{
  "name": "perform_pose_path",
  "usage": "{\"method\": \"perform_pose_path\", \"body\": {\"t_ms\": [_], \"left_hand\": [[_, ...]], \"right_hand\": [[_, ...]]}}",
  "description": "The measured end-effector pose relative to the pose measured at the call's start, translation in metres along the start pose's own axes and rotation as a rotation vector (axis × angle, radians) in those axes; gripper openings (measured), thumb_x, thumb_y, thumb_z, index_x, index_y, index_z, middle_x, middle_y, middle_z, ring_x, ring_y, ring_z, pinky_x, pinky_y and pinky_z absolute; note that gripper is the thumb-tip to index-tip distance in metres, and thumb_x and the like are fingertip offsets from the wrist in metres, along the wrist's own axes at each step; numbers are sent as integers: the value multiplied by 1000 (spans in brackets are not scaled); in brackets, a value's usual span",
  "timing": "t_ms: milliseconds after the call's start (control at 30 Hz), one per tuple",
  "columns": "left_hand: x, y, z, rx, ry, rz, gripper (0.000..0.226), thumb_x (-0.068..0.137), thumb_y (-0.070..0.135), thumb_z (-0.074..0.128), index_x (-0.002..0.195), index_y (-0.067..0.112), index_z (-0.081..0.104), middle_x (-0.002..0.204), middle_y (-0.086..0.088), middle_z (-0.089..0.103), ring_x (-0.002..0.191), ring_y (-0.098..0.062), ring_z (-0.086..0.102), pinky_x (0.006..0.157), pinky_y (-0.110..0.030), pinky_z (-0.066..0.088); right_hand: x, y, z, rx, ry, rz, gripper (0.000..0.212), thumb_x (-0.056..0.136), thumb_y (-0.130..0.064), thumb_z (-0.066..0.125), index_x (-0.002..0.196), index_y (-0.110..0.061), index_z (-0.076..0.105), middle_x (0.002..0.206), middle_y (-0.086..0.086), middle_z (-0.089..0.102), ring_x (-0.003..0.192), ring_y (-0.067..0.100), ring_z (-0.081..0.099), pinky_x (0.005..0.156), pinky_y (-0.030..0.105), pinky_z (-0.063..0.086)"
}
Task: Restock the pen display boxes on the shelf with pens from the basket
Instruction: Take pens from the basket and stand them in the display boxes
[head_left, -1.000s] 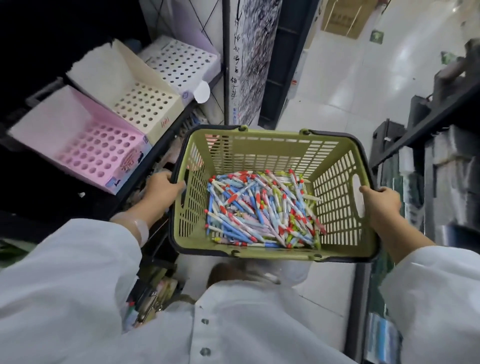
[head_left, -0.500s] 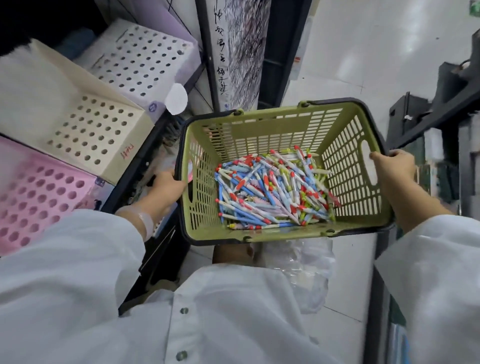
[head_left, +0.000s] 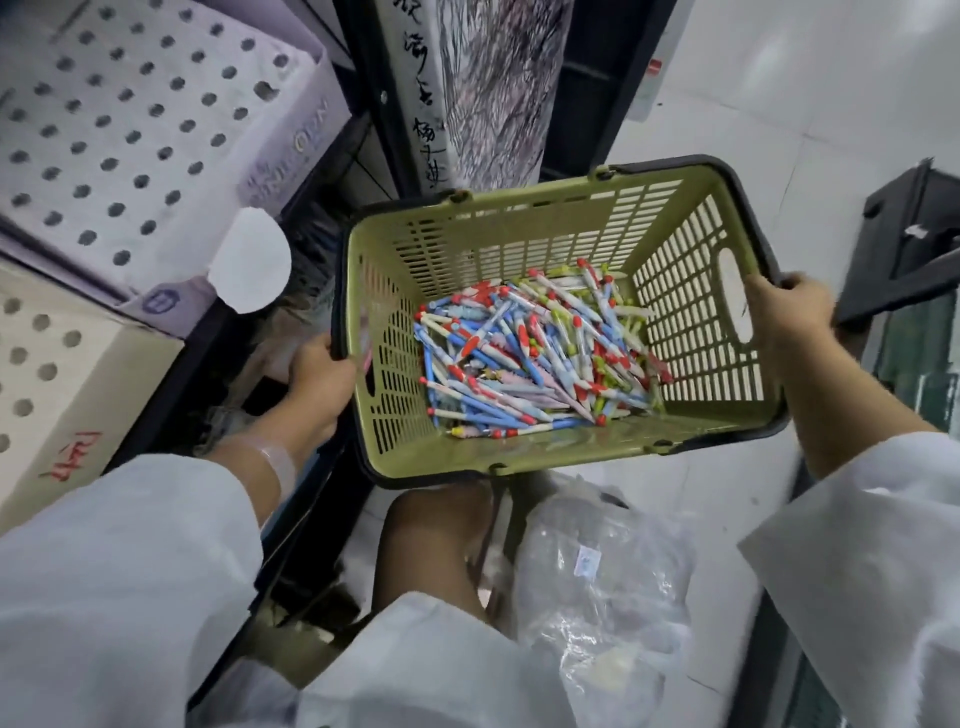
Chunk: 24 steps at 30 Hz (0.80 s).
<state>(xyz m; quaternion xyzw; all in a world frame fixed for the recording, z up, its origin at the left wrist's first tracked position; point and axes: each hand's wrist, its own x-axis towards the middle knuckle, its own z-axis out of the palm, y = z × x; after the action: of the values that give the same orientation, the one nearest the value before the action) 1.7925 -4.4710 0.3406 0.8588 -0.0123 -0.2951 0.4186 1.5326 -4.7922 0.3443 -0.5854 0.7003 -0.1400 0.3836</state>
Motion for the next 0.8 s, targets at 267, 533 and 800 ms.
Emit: {"method": "perform_pose_path", "body": {"t_ms": [267, 533, 800], "left_hand": [[14, 10, 6, 41, 33, 0, 22, 88, 9, 56, 69, 21, 52, 66, -1, 57, 57, -14, 53, 46, -23, 39], [12, 18, -2, 2, -115, -54, 14, 91, 18, 57, 101, 9, 61, 99, -15, 65, 90, -28, 62, 80, -41, 50], [24, 9, 4, -19, -84, 10, 12, 85, 6, 60, 96, 3, 65, 68, 0, 57, 60, -12, 49, 49, -24, 36]], "right_hand": [[27, -27, 17, -130, 14, -110, 30, 87, -22, 49, 112, -7, 58, 103, 15, 62, 94, 30, 59, 87, 43, 50], [-24, -72, 73, -587, -88, -746, 43, 87, -11, 53, 129, -4, 47, 129, 21, 46, 118, 37, 43, 95, 44, 38], [-39, -78, 156, -1121, -729, -799, 35, 93, -25, 51, 125, -11, 53, 123, 16, 58, 111, 31, 54, 85, 33, 43]]}}
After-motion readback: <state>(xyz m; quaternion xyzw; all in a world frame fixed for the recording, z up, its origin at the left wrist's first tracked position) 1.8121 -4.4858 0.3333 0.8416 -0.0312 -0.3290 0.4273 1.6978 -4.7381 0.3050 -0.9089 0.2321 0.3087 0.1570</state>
